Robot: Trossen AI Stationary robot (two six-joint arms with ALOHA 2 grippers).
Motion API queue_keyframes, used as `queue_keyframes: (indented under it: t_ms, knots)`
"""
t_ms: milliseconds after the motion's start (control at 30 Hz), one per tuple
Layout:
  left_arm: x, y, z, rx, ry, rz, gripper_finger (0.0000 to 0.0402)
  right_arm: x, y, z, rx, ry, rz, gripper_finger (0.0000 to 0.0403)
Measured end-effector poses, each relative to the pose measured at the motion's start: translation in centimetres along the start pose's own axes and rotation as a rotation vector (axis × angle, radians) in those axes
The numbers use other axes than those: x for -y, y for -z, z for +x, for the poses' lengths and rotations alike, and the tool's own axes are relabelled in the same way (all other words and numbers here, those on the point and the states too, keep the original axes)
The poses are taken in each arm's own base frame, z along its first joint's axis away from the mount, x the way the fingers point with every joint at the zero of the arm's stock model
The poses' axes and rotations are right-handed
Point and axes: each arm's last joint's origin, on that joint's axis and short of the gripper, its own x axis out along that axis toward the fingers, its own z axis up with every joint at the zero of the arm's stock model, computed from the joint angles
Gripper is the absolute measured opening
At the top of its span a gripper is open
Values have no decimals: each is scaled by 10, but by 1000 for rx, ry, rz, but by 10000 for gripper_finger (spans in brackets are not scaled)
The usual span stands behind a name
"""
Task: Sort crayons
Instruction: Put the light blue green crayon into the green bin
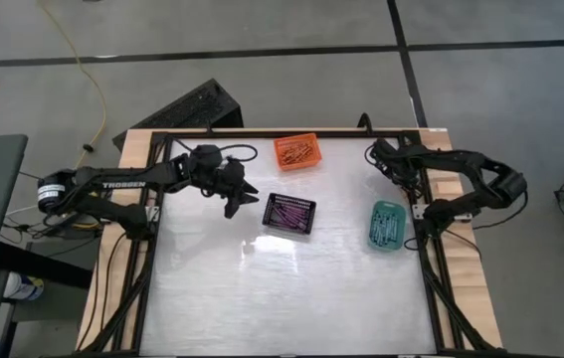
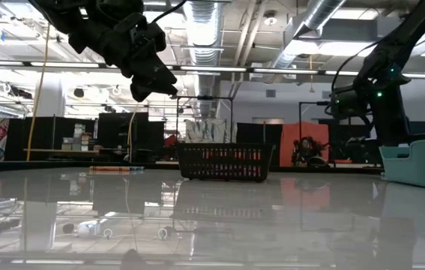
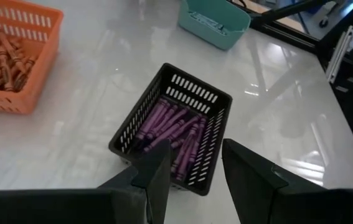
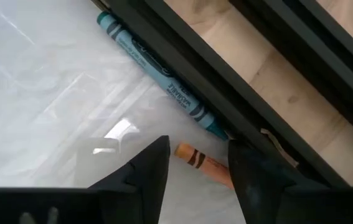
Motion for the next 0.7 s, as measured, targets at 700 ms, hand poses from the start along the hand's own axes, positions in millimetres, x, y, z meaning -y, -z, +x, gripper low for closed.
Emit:
queue_keyframes:
  t_ms: [700]
  knots:
    - [-2,0,-1,0,10,-47,132,-14,-14,4,11,-178,-403,174]
